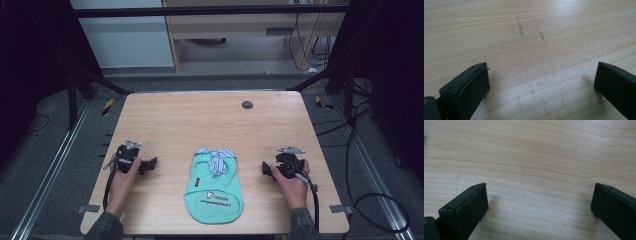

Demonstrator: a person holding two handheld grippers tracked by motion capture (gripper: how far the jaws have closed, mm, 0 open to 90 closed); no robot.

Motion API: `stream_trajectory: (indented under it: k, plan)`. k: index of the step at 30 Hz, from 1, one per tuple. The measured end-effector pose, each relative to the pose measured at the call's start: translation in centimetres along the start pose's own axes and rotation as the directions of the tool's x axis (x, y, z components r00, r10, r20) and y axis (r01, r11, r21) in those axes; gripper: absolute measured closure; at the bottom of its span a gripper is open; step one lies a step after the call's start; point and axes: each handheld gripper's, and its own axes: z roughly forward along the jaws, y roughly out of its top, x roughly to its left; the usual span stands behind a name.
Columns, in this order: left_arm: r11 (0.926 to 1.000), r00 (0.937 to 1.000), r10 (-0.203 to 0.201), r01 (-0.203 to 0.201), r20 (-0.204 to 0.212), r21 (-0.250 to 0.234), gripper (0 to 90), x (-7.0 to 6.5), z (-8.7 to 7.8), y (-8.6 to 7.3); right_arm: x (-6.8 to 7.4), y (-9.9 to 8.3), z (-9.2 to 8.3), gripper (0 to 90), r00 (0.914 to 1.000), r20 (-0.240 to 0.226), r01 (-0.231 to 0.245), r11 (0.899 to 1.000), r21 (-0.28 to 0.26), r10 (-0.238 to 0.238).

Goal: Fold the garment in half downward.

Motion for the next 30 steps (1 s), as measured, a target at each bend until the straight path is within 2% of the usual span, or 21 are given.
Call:
stream_trajectory:
  k: [6, 7, 8, 10, 12, 13, 15, 17, 19, 22, 24, 26, 28, 30]
  plan:
    - [1.0000, 1.0000, 0.006, -0.006, 0.006, -0.001, 0.0, -0.3, -0.1, -0.1, 0.1, -0.1, -0.1, 2.3, 0.9999, -0.015, 0.008, 1.000, -0.003, -0.008]
    - [0.9999, 0.9999, 0.010, -0.010, 0.009, -0.001, 0.0, -0.4, -0.1, -0.1, 0.1, -0.1, -0.2, 5.0, 0.9998, -0.017, 0.014, 1.000, -0.006, -0.014]
    - [0.9998, 0.9998, 0.020, -0.020, 0.008, -0.003, 0.0, -0.5, -0.2, -0.1, 0.1, -0.1, -0.2, 5.0, 0.9998, -0.017, 0.014, 1.000, -0.006, -0.014]
    - [0.9992, 0.9991, 0.041, -0.041, 0.013, -0.002, 4.0, -1.0, -0.5, 0.0, 0.4, -0.1, -0.6, 14.7, 0.9993, -0.030, 0.024, 1.000, -0.011, -0.024]
    - [0.9962, 0.9960, 0.087, -0.087, 0.020, -0.002, 4.2, -1.5, -0.9, 0.2, 0.9, 0.1, -1.0, 13.1, 0.9979, -0.055, 0.034, 0.999, -0.008, -0.035]
    - [0.9937, 0.9934, 0.112, -0.112, 0.023, 0.001, 3.7, -2.0, -1.4, 0.5, 1.2, 0.2, -1.4, 18.8, 0.9959, -0.072, 0.056, 0.998, -0.007, -0.056]
    - [0.9917, 0.9911, 0.128, -0.127, 0.035, -0.018, 4.4, -2.8, -2.4, 1.0, 2.2, 0.7, -2.7, 22.2, 0.9878, -0.077, 0.134, 0.991, -0.021, -0.135]
    - [0.9916, 0.9894, 0.126, -0.123, 0.073, -0.037, 4.3, -3.4, -3.5, 1.7, 3.1, 0.8, -3.4, 26.3, 0.9806, -0.104, 0.166, 0.986, -0.009, -0.166]
    - [0.9909, 0.9850, 0.131, -0.127, 0.112, -0.045, 4.8, -4.1, -4.3, 2.5, 4.3, 1.2, -4.0, 29.4, 0.9701, -0.130, 0.208, 0.978, 0.011, -0.205]
    - [0.9898, 0.9740, 0.142, -0.141, 0.176, -0.017, 5.9, -5.1, -4.6, 3.9, 5.6, 2.3, -4.5, 35.7, 0.9538, -0.180, 0.252, 0.967, 0.046, -0.240]
    - [0.9935, 0.9707, 0.114, -0.111, 0.212, -0.028, 8.1, -5.6, -4.8, 4.8, 6.1, 3.2, -4.7, 42.0, 0.9453, -0.204, 0.271, 0.961, 0.055, -0.254]
    - [0.9932, 0.9593, 0.116, -0.116, 0.258, -0.016, 9.6, -6.2, -4.6, 5.7, 6.4, 4.2, -4.7, 46.7, 0.9382, -0.234, 0.277, 0.958, 0.069, -0.255]
    - [0.9913, 0.9562, 0.130, -0.131, 0.262, -0.015, 10.6, -6.8, -4.5, 6.5, 6.8, 5.2, -4.6, 52.1, 0.9250, -0.244, 0.316, 0.946, 0.068, -0.291]
    - [0.9907, 0.9518, 0.131, -0.136, 0.277, 0.000, 12.4, -7.3, -4.2, 7.1, 7.3, 6.3, -4.6, 58.3, 0.9168, -0.255, 0.333, 0.941, 0.061, -0.308]
